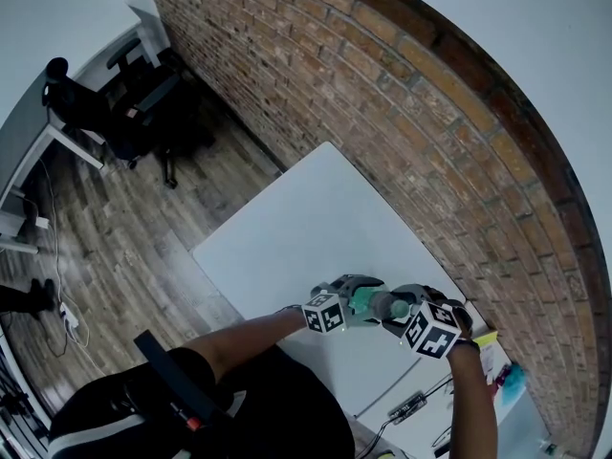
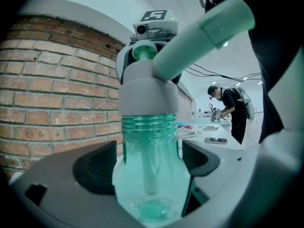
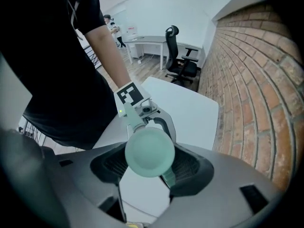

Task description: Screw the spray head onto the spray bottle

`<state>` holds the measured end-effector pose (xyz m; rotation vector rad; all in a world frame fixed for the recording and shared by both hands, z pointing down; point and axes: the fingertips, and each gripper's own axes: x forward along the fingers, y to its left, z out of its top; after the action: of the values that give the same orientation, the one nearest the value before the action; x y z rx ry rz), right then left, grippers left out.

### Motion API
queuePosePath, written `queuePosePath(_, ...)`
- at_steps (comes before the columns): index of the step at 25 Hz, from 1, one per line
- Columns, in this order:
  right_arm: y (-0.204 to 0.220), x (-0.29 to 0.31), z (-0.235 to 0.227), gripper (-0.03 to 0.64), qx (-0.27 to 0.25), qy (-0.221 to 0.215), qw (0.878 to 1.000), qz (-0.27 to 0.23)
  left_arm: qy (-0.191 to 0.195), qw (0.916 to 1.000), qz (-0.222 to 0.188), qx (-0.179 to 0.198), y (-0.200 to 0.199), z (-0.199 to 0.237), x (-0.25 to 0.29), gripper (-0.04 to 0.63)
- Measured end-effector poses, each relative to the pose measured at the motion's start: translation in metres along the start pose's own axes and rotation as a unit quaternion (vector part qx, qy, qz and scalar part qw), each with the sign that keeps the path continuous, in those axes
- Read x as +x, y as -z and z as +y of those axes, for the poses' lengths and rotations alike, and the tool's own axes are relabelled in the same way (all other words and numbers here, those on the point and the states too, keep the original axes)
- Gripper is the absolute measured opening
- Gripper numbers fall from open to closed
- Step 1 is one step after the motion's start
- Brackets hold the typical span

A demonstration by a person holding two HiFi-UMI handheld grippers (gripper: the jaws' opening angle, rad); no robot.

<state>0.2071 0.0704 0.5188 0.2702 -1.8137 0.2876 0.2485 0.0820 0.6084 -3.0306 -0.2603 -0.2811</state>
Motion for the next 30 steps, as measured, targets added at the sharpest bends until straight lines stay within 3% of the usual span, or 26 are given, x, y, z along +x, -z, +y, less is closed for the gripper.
queuePosePath(8,-0.0003,-0.0008,-0.0041,0.244,0.106,0.027,0.994,-0.026,-0.005,1.0,-0.002,-0.002,0.0002,0.0006,-0.0008,0.423)
queuePosePath(13,-0.0013,-0.003,-0.0051,0.244,0.191,0.049,0.979,-0.052,-0.007,1.0,-0.004,-0.004,-0.0016,0.0002,-0.0012,0.423)
queuePosePath(18,0.0038,-0.0016,-0.0087,0.244,0.241,0.065,0.966,-0.068,-0.007,1.0,-0.006,-0.003,-0.0001,0.0014,-0.0015,0.423)
queuePosePath(24,0.0022,-0.0022,-0.0083,0.245,0.239,0.07,0.966,-0.069,-0.006,1.0,-0.004,-0.004,-0.0005,0.0011,-0.001,0.423)
queuePosePath(30,0.0021,-0.0075,-0.0005,0.266,0.17,0.06,0.983,-0.035,-0.003,1.0,-0.006,-0.005,-0.0005,0.0005,-0.0007,0.424)
